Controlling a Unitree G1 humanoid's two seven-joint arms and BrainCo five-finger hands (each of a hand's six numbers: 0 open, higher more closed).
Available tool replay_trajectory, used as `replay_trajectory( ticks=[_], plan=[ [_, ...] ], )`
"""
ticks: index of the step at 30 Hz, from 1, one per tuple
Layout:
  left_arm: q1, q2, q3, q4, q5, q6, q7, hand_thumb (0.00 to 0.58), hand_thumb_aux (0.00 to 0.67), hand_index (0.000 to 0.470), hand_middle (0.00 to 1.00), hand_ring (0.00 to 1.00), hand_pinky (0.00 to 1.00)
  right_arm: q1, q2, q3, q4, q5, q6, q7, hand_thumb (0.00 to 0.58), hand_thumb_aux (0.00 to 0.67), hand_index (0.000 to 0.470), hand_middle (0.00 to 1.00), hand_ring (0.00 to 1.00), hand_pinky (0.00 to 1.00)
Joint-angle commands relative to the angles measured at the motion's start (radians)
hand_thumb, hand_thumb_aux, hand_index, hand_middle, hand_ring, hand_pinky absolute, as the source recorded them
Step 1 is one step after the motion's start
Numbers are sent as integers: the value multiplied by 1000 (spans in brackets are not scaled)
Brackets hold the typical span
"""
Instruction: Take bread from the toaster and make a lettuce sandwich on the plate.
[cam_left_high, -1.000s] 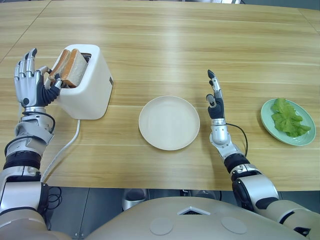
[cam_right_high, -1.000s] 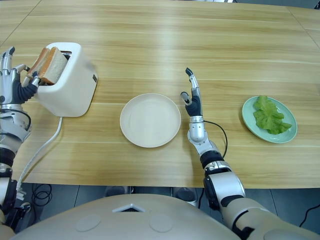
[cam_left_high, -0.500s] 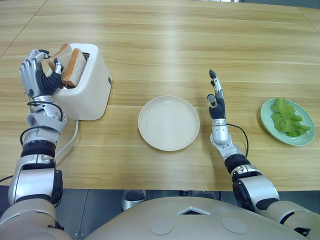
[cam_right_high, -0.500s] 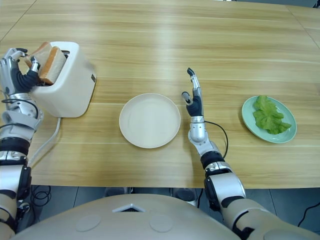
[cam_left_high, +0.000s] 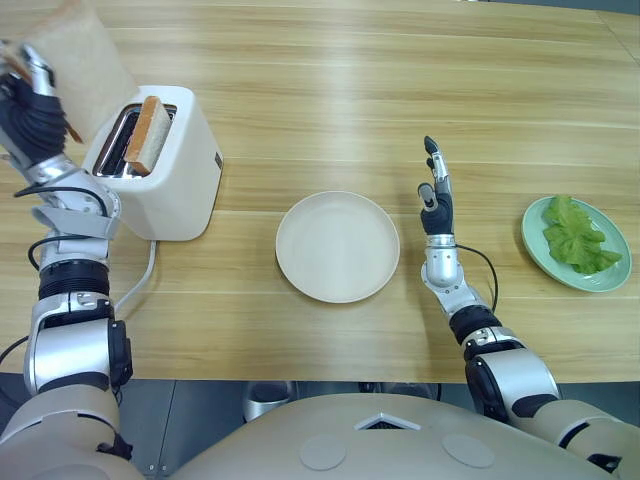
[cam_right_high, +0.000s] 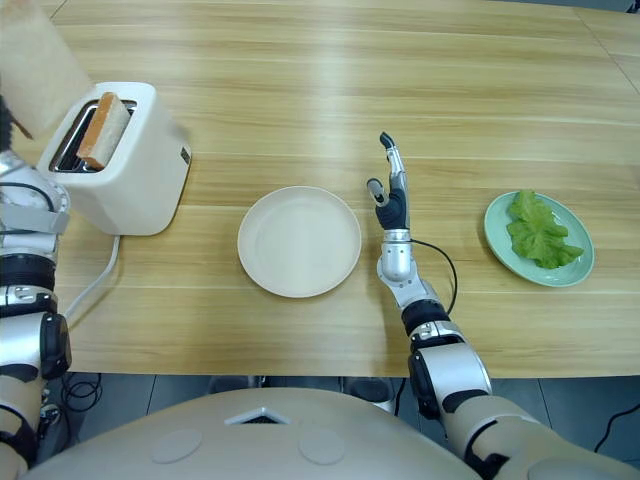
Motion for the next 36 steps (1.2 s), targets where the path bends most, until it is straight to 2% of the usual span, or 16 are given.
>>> replay_trajectory(
  ticks=[1,5,8,11,16,22,26,31,36],
  plan=[
    [89,-65,24,-244,-61,7,-93,580,670,460,1000,1000,1000,15,-31,-37,-38,27,3,-11,0,0,0,0,0,0],
    [228,-152,-75,-551,-162,37,-291,580,670,460,1000,1000,1000,69,-88,-91,-140,48,6,-8,0,0,0,0,0,0],
    [315,-241,-198,-637,-207,32,-424,580,670,460,1000,1000,1000,132,-146,-151,-227,63,36,-15,0,0,0,0,0,0],
    [386,-317,-328,-587,-240,5,-558,580,670,460,1000,1000,1000,204,-222,-238,-295,60,95,-45,0,0,0,0,0,0],
    [432,-404,-456,-404,-207,-23,-707,580,670,460,1000,1000,1000,300,-392,-308,-303,-122,273,-209,0,0,0,0,0,0],
    [370,-455,-437,-96,-129,-75,-708,580,670,460,1000,1000,1000,330,-545,-293,-151,-226,461,-377,0,0,0,0,0,0],
    [307,-471,-447,81,-43,-90,-674,580,670,460,1000,1000,1000,303,-604,-264,-9,-228,543,-432,0,0,0,0,0,0],
    [250,-487,-457,233,39,-75,-609,580,670,460,1000,1000,1000,232,-617,-182,161,-234,591,-405,0,0,0,0,0,0],
    [265,-462,-500,269,143,-38,-561,580,670,460,1000,1000,1000,168,-588,-39,248,-286,636,-352,0,0,0,0,0,0]
  ],
)
